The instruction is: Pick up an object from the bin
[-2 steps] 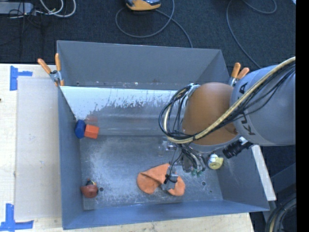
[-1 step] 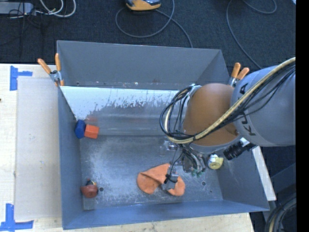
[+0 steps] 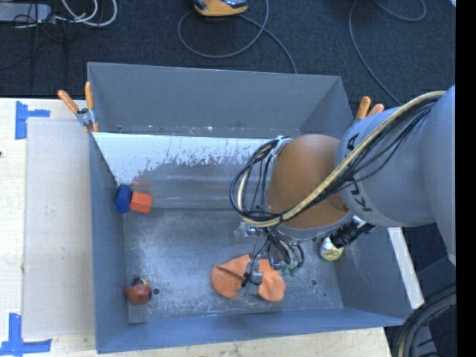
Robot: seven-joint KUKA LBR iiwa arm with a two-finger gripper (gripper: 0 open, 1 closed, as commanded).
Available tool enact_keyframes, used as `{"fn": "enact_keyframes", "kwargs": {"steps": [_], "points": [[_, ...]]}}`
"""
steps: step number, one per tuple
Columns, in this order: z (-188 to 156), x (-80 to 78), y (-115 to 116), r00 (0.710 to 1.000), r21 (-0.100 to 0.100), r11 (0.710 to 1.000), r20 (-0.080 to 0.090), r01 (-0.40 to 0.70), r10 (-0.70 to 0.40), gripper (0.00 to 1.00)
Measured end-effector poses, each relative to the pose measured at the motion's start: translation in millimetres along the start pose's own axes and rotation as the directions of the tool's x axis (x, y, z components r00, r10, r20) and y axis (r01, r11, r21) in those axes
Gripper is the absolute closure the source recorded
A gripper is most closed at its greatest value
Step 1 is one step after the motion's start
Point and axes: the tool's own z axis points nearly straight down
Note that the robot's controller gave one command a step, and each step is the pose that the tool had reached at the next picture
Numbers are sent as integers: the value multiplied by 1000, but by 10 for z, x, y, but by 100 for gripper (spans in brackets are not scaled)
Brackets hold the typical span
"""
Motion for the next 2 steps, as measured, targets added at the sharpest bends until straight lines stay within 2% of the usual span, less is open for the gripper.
{"fn": "enact_keyframes", "kwargs": {"steps": [1,2], "points": [[96,193,-354,994,-2,994,16,110,-110,0],[462,24,-302,997,-1,997,-1,-81,81,100]]}}
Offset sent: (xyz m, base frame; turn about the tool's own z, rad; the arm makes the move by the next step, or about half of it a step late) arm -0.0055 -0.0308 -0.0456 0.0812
